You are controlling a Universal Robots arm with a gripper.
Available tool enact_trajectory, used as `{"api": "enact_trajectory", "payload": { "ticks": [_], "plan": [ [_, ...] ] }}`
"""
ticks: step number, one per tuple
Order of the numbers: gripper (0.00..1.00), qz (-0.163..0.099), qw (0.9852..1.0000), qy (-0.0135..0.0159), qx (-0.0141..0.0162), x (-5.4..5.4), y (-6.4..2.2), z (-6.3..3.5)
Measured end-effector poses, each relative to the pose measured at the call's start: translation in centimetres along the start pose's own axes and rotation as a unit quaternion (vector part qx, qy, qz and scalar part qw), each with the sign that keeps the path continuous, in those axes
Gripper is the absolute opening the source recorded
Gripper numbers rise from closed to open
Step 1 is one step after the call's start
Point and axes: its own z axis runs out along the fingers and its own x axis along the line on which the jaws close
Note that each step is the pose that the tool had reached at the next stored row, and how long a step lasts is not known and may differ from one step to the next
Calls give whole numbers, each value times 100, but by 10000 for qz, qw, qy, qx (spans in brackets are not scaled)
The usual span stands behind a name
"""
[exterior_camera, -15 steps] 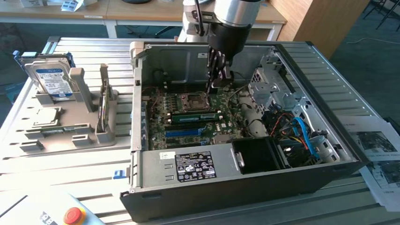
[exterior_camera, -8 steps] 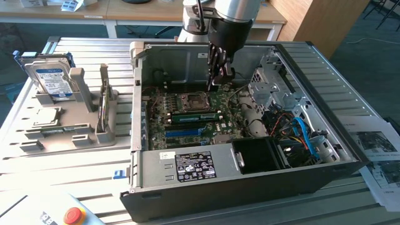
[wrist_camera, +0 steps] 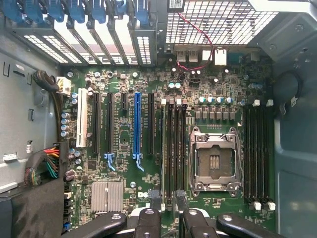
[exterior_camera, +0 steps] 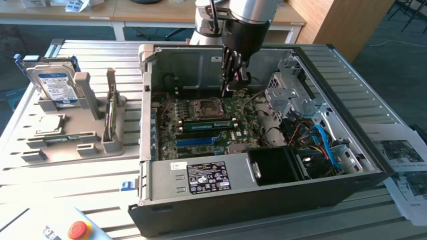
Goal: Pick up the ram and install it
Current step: 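Press down the ram until it locks into place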
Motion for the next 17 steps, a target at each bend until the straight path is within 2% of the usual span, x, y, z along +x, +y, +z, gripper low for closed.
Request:
{"api": "enact_trajectory", "payload": {
  "ticks": [5, 7, 17],
  "plan": [
    [23, 0, 10000, 0, 0, 0, 0, 0],
    [11, 0, 10000, 0, 0, 0, 0, 0],
    [10, 0, 10000, 0, 0, 0, 0, 0]
  ]
}}
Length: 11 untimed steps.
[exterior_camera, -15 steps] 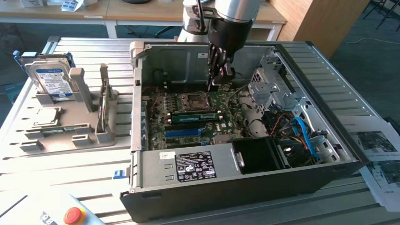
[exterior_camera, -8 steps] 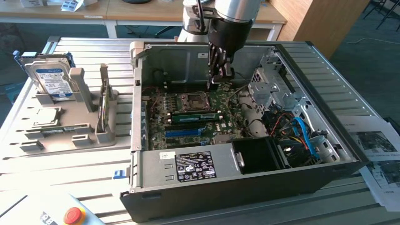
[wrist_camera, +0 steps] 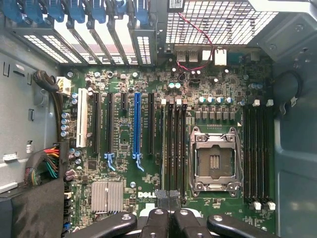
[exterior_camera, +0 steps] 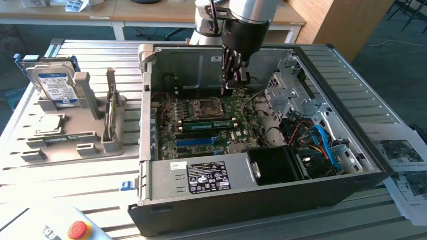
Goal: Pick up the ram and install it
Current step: 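Press down the ram until it locks into place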
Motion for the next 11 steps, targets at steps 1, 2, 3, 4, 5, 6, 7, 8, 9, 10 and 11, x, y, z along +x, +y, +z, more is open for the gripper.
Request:
{"api": "enact_trajectory", "payload": {
  "ticks": [1, 2, 3, 4, 5, 6, 7, 8, 9, 10, 11],
  "plan": [
    [10, 0, 10000, 0, 0, 0, 0, 0],
    [10, 0, 10000, 0, 1, 0, 0, 0],
    [10, 0, 10000, 0, 11, 0, 2, 0],
    [10, 0, 10000, 0, 30, 0, 6, 0],
    [10, 0, 10000, 0, 47, 0, 11, 1],
    [10, 0, 10000, -1, 64, 0, 16, 1],
    [10, 0, 10000, -1, 77, 0, 21, 1],
    [10, 0, 10000, -1, 86, 0, 26, 2],
    [10, 0, 10000, -1, 96, 0, 31, 2],
    [10, 0, 9999, -1, 104, 0, 35, 2],
    [10, 0, 9999, -1, 106, 0, 36, 2]
  ]
}}
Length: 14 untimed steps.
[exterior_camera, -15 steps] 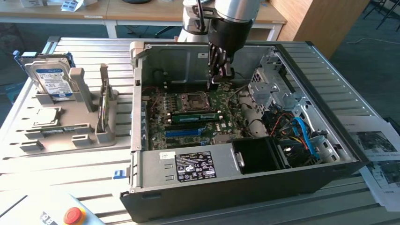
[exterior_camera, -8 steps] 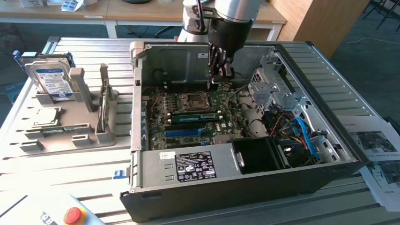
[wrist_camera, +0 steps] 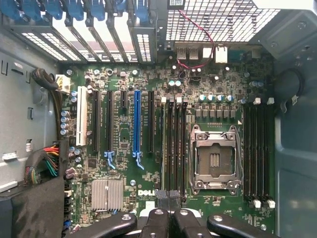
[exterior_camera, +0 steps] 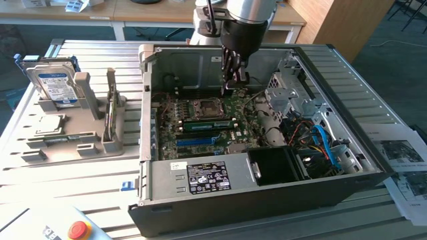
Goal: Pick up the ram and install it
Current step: 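Press down the ram until it locks into place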
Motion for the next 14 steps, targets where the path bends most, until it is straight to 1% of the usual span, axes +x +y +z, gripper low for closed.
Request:
{"api": "enact_trajectory", "payload": {
  "ticks": [7, 14],
  "plan": [
    [10, 0, 10000, 0, 1, 1, -6, 0],
    [10, 0, 10000, 0, 1, -1, -68, -3]
  ]
}}
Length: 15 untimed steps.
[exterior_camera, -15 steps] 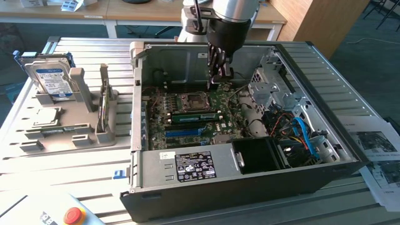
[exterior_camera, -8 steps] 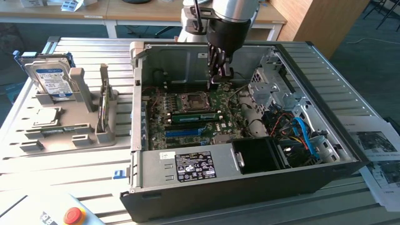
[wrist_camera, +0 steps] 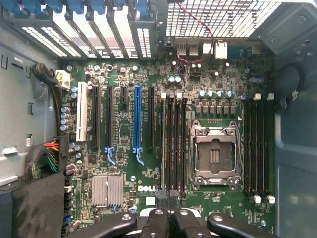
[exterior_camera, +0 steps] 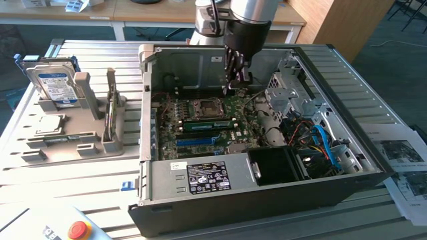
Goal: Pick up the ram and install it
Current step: 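Press down the ram until it locks into place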
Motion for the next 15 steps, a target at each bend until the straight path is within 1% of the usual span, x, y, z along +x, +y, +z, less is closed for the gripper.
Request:
{"api": "enact_trajectory", "payload": {
  "ticks": [15],
  "plan": [
    [10, 0, 10000, 0, 0, -2, -194, -8]
  ]
}}
